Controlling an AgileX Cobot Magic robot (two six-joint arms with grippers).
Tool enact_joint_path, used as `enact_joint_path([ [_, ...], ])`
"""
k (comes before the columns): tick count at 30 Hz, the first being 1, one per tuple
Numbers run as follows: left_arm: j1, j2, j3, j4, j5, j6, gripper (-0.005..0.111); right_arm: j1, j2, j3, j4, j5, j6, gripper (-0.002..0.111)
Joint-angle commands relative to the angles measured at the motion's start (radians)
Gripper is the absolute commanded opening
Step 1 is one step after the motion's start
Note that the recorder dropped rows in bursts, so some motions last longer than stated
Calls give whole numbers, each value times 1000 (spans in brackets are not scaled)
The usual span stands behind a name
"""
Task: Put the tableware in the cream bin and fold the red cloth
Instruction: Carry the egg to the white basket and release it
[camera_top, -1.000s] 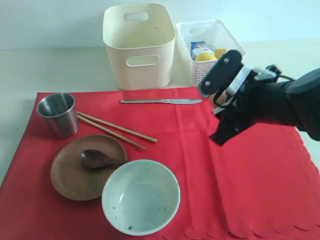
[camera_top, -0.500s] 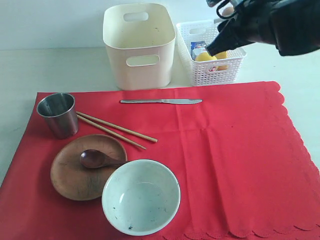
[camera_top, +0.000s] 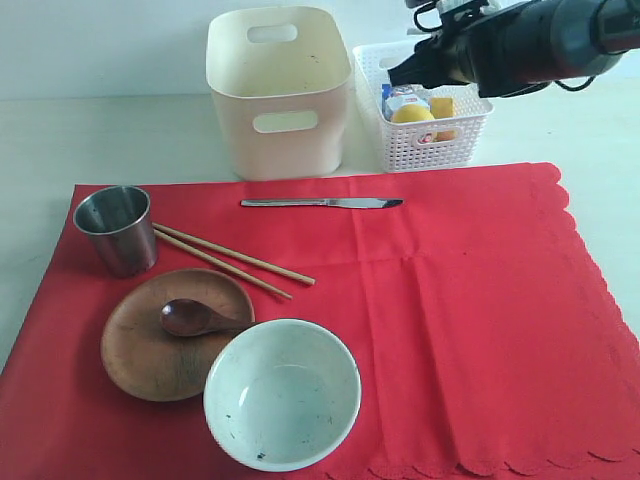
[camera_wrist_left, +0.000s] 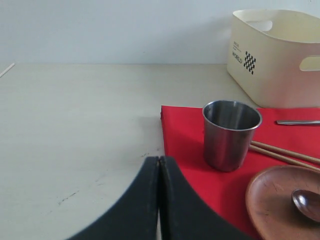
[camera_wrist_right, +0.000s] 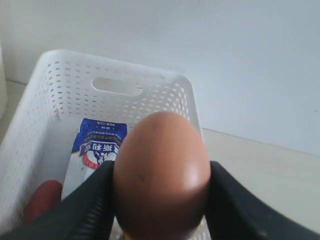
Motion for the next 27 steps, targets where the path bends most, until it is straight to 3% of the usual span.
enact_joint_path([
  [1, 2, -6, 3, 7, -5, -2, 0, -3, 57, -52, 6, -54, 85, 2],
  [7, 2, -6, 3, 7, -5, -2, 0, 3, 94, -60, 3, -182, 306, 25],
  [18, 2, -6, 3, 7, -5, -2, 0, 3, 94, -60, -43, -85, 309, 71],
  [23, 2, -6, 3, 7, -5, -2, 0, 3, 64, -60, 16, -73, 252, 74],
  [27, 2, -6, 3, 7, -5, -2, 0, 3, -3, -58, 226, -60, 0, 74],
])
